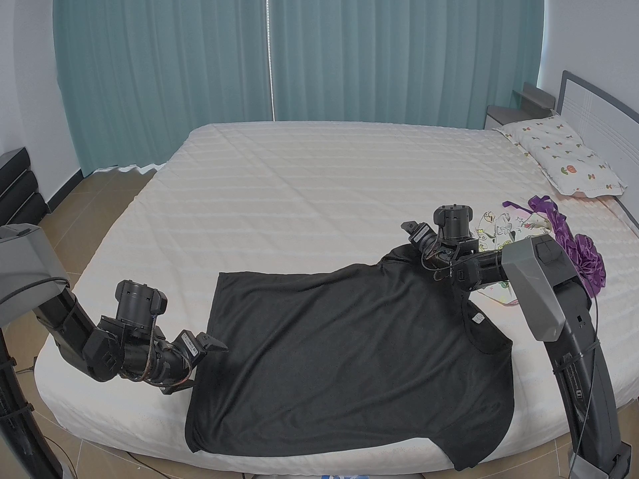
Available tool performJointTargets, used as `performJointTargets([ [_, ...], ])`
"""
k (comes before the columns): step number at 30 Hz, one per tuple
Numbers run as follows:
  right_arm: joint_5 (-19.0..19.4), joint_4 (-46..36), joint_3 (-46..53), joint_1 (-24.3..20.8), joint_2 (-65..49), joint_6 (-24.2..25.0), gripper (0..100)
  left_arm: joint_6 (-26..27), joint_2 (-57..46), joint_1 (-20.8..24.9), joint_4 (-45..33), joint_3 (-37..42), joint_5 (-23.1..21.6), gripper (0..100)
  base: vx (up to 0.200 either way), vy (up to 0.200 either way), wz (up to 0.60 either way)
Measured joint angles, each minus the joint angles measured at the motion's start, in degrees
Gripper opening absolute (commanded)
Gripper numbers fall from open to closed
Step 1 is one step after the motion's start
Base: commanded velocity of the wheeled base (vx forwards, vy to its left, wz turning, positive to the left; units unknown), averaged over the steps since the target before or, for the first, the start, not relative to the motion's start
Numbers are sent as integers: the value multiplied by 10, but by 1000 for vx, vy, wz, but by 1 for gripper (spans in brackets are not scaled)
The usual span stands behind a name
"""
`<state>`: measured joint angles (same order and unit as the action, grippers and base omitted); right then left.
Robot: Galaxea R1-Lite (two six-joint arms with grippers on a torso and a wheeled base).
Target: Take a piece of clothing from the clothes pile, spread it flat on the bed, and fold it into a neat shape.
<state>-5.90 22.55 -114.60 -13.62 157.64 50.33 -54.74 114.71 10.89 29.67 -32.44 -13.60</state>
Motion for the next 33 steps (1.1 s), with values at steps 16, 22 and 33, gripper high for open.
performJointTargets([
  [16, 21, 33, 0, -12, -5, 96, 100, 0, 1, 0, 0, 0, 0, 100, 0, 0, 0],
  [22, 37, 188, 0, 1, -28, 120, 100, 0, 1, 0, 0, 0, 0, 100, 0, 0, 0],
  [33, 31, 104, 0, 21, -30, 51, 100, 0, 1, 0, 0, 0, 0, 100, 0, 0, 0],
])
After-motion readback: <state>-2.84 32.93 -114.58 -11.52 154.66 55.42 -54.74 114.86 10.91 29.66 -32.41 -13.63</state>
